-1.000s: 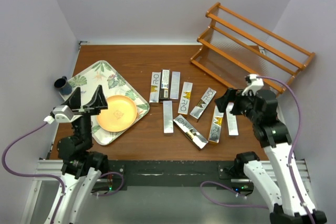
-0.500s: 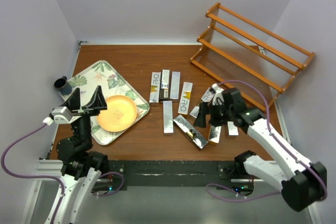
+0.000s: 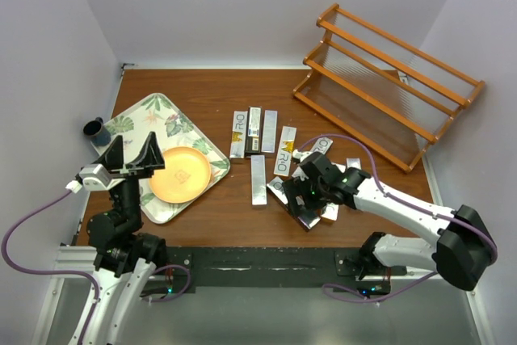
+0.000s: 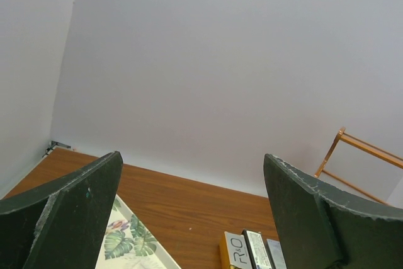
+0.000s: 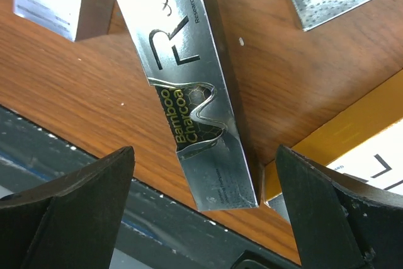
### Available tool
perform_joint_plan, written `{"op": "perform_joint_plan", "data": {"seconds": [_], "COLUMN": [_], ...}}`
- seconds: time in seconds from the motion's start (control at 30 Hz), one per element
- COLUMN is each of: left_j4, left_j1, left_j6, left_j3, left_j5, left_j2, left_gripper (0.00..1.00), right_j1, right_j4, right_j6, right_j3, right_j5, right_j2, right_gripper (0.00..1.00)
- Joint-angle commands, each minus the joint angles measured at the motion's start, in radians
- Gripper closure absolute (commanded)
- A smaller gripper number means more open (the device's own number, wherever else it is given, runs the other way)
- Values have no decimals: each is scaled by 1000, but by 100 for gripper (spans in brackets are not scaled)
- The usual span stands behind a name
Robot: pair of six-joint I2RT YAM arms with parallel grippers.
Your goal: Place and organize the toothpastes onto the shelf
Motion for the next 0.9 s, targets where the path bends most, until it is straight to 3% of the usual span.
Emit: {"op": "perform_joint_plan", "data": {"seconds": [0.0,0.23,0.4,0.6,0.87], "left_j4": [21,23,21,21,20], "left_j1": [-3,-3,-3,-3,-3], "left_j6": [-13,-14,-16,-16,-17], "left_j3": [22,22,21,21,21], "left_j5": [-5,-3,-3,-3,-5], "left_j2": [16,19,20,25,23], "left_gripper": [0,0,0,0,0], "right_j1": [60,176,287,359,376], "right_j4": [27,33,41,59,97], "right_j6": [41,95,153,181,210], "right_j3": [-23,-72,-74,-78,-84], "right_j5": [64,98,222,355,398], "right_j2": [8,10,-9,11,25], "right_gripper": [1,2,4,13,23]}}
